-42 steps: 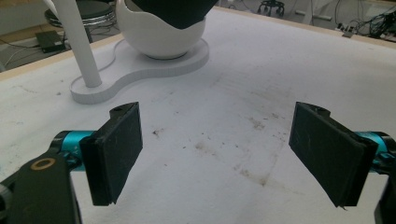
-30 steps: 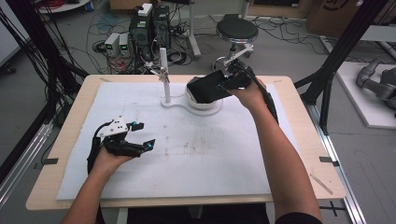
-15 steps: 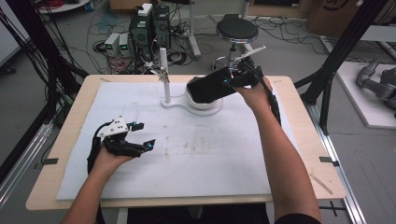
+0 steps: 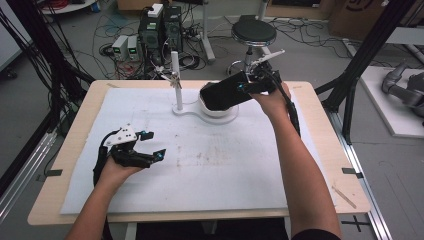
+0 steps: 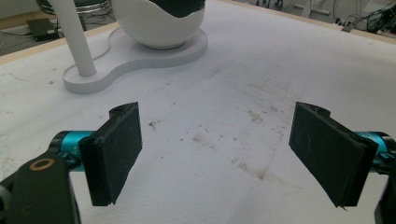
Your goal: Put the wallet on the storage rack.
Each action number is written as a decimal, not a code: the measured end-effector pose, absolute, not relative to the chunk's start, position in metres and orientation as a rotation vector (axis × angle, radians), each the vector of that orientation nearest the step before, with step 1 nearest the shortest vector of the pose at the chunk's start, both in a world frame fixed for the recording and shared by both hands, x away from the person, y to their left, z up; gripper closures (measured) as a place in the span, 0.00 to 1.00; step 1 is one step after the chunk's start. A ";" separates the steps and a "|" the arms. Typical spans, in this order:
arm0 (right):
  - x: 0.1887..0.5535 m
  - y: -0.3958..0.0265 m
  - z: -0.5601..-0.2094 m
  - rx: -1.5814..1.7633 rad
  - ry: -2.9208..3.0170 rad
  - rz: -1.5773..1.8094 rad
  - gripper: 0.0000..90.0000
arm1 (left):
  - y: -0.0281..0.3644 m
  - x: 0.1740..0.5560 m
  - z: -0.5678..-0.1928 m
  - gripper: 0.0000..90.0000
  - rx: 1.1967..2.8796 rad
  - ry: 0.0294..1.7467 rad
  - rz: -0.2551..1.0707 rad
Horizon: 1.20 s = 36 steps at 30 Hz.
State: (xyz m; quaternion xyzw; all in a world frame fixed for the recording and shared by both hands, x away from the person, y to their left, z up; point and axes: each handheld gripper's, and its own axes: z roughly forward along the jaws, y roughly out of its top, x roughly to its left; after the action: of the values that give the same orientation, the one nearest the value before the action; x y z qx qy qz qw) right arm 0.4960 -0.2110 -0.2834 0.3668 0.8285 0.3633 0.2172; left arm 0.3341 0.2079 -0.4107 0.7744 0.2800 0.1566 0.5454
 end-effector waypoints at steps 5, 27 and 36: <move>0.481 -0.214 -0.271 0.973 2.284 1.075 0.37 | 0.206 0.334 -0.410 0.19 1.863 0.683 0.400; 0.379 -0.286 -0.291 0.847 2.222 1.400 0.24 | 0.207 0.333 -0.406 0.19 1.853 0.691 0.448; 0.351 -0.297 -0.320 0.839 2.194 1.455 0.23 | 0.209 0.333 -0.405 0.19 1.833 0.688 0.444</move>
State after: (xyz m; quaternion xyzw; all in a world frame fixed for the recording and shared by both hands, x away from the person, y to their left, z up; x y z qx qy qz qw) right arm 0.3513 -0.2970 -0.3200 0.2981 0.7800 0.5171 0.1881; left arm 0.3335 0.2086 -0.4052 0.7702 0.2891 0.1865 0.5370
